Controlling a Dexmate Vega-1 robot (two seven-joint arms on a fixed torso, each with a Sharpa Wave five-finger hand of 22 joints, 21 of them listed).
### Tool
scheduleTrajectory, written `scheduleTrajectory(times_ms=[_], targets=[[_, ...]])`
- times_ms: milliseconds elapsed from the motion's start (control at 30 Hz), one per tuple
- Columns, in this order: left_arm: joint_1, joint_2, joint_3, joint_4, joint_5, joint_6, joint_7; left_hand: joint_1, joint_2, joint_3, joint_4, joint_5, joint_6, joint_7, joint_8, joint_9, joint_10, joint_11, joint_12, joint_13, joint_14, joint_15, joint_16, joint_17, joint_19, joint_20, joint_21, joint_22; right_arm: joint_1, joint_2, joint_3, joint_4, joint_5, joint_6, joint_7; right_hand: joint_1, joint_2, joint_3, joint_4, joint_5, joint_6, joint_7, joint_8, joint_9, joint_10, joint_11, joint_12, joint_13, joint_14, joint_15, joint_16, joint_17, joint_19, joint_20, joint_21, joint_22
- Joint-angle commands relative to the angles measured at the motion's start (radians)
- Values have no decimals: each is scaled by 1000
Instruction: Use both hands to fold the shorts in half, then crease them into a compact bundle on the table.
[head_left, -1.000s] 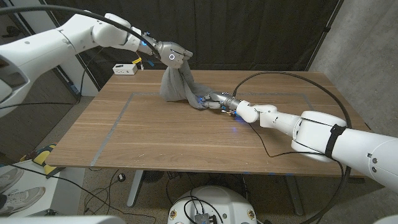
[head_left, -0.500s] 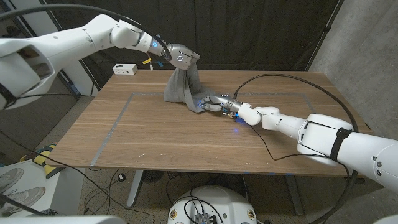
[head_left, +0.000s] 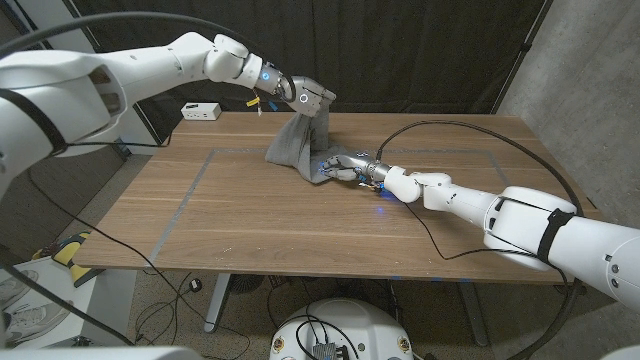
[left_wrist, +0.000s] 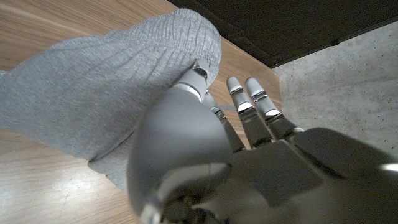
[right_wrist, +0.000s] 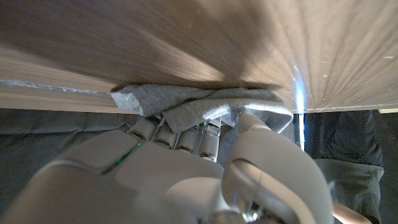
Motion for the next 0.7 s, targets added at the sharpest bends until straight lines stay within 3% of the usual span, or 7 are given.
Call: scheduleTrajectory(times_ms=[33,200,533,700], targets=[[-10,-70,94,80,-134,60,55,8,2,2,3,6,3,2,13,0,14,6,-3,15,8,-178,4,3,7,-7,6,2,-2,2,18,3,-16,15,-2,11,0,2,-9,-4,4,1,5,2,-2,0,0,5,-6,-59,4,5,9,1,3,2],[14,-85,102,98,-186,85,66,9,1,-1,2,4,6,1,17,-1,17,8,-4,16,15,-179,5,4,9,-11,8,2,-8,-17,24,-32,-24,4,-4,11,0,2,-10,-4,5,2,5,2,-2,-1,0,5,-7,-59,4,6,9,1,3,2],[67,-110,114,142,-275,109,76,14,-1,-8,-3,0,15,3,22,-11,37,11,-24,-4,25,-181,12,5,17,-20,13,0,-50,-91,74,-189,-32,-41,25,17,0,6,-17,-3,4,1,5,2,-3,-1,0,5,-9,-59,4,5,11,3,4,2],[95,-109,114,150,-315,125,81,14,-2,-11,-4,-1,15,3,21,-17,42,12,-31,-12,30,-181,13,5,19,-20,15,0,-64,-109,103,-232,-36,-55,23,18,0,7,-19,-3,2,0,4,2,-7,-4,-1,5,-10,-60,4,5,13,4,5,2]])
